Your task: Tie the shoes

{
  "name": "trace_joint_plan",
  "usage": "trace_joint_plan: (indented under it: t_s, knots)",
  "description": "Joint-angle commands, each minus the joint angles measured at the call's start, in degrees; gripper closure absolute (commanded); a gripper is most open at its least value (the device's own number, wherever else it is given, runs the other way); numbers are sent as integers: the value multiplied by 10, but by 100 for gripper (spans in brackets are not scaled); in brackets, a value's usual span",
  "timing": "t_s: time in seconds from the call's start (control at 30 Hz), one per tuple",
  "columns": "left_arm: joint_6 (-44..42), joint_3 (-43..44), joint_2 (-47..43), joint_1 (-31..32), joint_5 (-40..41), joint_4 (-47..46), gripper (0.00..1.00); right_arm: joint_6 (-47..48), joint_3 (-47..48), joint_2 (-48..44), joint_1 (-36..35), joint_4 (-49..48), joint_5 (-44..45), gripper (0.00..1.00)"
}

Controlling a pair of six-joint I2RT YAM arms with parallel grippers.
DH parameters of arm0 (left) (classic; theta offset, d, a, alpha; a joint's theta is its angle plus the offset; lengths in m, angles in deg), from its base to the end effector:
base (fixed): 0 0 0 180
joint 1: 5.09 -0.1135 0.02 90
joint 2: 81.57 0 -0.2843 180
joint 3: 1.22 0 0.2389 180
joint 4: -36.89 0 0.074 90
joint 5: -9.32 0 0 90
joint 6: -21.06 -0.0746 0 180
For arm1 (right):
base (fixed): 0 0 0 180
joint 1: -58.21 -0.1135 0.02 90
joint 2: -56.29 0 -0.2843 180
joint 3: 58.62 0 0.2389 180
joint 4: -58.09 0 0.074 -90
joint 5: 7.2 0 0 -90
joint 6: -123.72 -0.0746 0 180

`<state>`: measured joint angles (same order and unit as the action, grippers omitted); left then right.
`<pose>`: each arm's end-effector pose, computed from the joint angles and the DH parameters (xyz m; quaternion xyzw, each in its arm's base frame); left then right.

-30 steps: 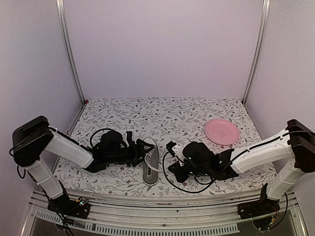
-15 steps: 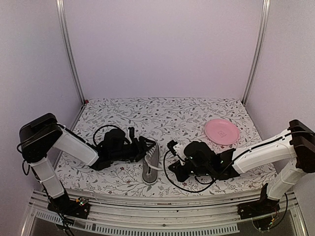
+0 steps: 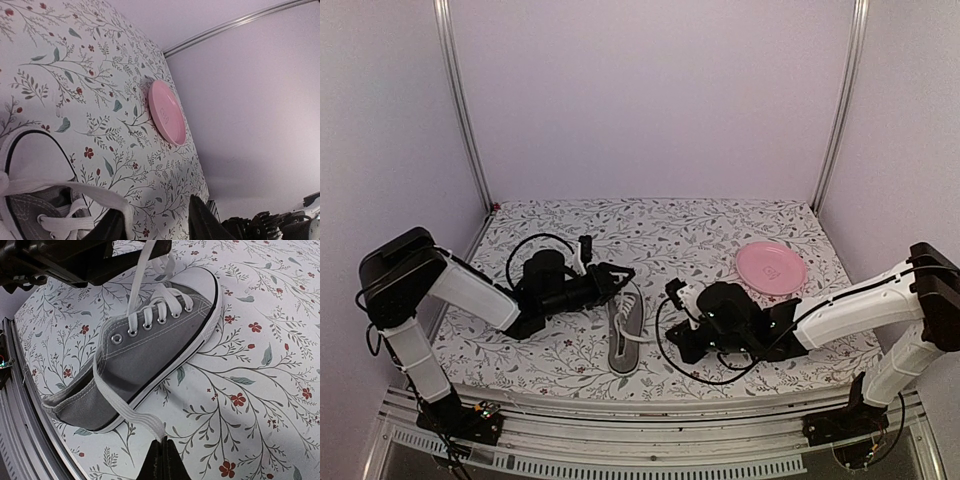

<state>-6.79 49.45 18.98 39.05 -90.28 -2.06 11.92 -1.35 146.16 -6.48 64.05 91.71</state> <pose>0.2575 -0.2672 0.1823 -0.0677 0.7674 -0.5463 0.3288 0.1541 0.2989 0.1770 -0.2970 0.8483 0.2454 0.3631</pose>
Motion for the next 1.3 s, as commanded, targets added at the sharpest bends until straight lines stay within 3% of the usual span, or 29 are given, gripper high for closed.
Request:
trace_joint_plan:
  t_s: [0.0, 0.37, 0.53, 0.73, 0.93, 1.27]
  knots:
    - [-52, 20, 10, -20, -53, -56, 63, -3, 2, -22, 20, -14, -12, 98]
    - [-146, 54, 14, -48, -195, -5, 91, 25, 55, 9, 84, -41, -53, 98]
    - [-217, 65, 1, -54, -243, 75, 100, 46, 94, 30, 115, -51, -86, 98]
    - [-299, 92, -17, -58, -310, 173, 100, 75, 135, 61, 129, -51, -119, 98]
    - [-386, 152, -14, -61, -311, 321, 99, 90, 151, 72, 129, -58, -146, 98]
    - [-424, 189, 0, -61, -346, 370, 94, 90, 159, 79, 132, -58, -150, 98]
